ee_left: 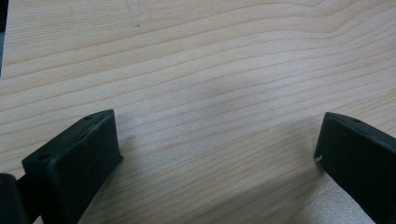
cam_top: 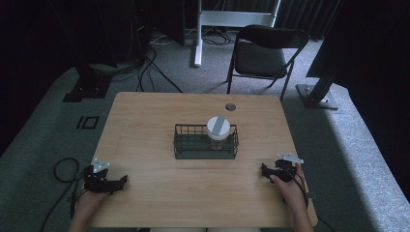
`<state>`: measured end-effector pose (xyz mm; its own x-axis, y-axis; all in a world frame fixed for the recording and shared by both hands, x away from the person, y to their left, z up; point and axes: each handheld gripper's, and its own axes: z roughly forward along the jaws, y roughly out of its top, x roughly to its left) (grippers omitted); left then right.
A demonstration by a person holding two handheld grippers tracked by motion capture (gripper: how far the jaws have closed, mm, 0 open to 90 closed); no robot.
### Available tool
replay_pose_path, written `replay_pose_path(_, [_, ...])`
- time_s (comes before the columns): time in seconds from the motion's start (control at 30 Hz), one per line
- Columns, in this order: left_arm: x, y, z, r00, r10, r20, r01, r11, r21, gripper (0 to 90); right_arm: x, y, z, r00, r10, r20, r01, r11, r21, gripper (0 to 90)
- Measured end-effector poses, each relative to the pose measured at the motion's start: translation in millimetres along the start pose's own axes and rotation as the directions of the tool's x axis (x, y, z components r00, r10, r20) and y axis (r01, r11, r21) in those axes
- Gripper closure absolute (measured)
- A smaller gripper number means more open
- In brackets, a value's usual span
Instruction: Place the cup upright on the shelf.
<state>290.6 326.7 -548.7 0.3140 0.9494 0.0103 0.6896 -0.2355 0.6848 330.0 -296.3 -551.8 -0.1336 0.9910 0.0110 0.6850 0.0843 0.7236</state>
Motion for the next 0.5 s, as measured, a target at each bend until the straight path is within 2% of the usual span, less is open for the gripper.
replay_pose_path(0.5, [0.0, 0.0, -0.1, 1.0000, 0.000, 0.000, 0.000, 1.0000, 0.000, 0.2, 0.4, 0.1, 0.2, 1.0000, 0.004, 0.002, -0.004, 1.000, 0.001, 11.2])
